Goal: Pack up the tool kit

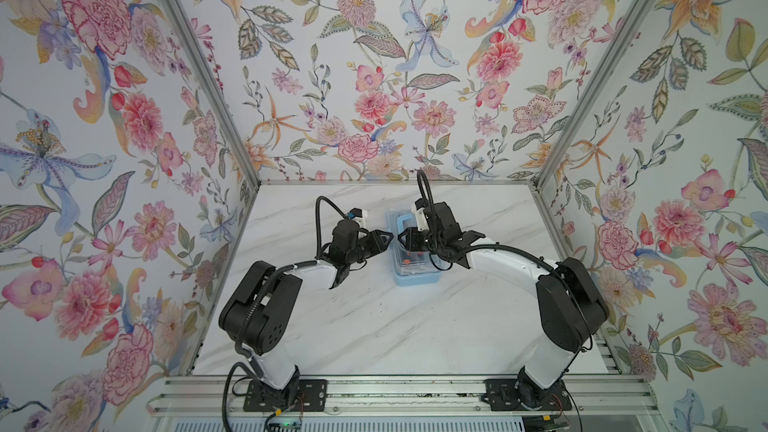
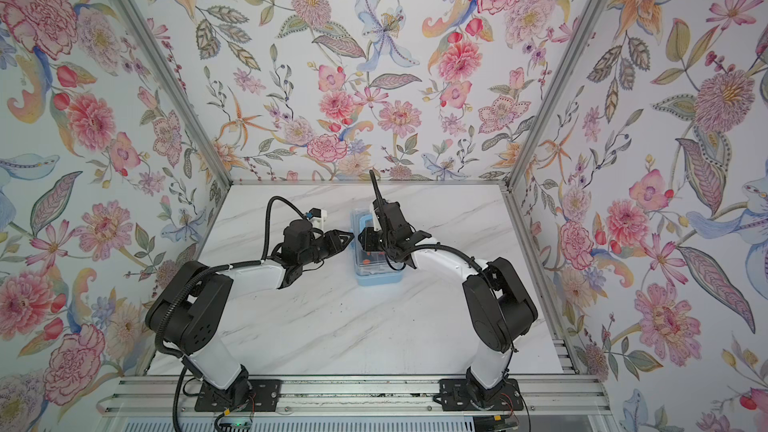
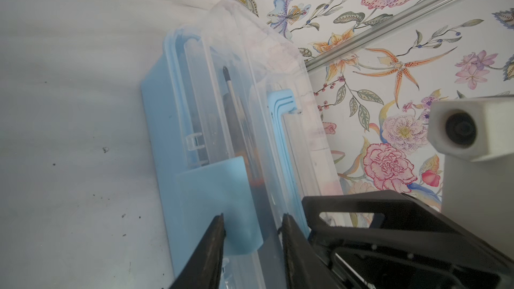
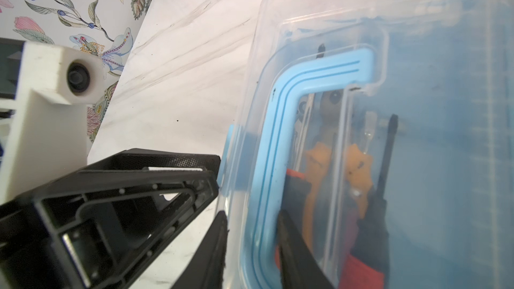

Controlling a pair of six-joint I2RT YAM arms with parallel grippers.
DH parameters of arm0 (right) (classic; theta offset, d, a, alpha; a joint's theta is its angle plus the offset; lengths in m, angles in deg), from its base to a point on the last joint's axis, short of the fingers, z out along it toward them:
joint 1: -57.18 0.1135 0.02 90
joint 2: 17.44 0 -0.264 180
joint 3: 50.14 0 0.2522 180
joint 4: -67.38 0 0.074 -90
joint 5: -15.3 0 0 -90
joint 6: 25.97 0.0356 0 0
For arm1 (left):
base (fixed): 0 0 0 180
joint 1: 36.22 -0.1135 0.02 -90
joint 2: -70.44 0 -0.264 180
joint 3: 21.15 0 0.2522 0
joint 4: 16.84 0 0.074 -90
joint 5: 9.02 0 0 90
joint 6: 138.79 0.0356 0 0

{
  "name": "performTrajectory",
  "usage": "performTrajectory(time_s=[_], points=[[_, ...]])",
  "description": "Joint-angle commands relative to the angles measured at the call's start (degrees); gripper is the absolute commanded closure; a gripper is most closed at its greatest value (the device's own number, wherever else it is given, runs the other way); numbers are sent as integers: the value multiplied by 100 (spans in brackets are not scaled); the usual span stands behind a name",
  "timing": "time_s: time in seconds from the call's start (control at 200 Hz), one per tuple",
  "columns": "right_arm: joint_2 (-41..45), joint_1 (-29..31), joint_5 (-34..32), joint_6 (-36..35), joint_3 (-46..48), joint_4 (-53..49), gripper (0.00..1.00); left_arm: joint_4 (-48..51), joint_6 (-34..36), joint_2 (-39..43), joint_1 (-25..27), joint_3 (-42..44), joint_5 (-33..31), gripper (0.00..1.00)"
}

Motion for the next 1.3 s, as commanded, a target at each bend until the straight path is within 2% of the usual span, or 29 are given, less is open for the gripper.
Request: performTrajectory(time_s=[0.0,0.2,0.4,1.001,1.296], points=[[-221,59,250,94,132,-285,68,-443,-153,-87,127,66,497,64],[-228,62,230,93,121,-314,68,-310,-106,-175,130,101,457,65],[-244,59,230,102,101,-341,68,334,131,-308,129,-71,316,66],[-311,91,224,104,80,-372,68,327,173,-698,122,-222,461,70],[-378,127,218,85,-24,-464,68,1597,1112,-658,121,-759,165,65]])
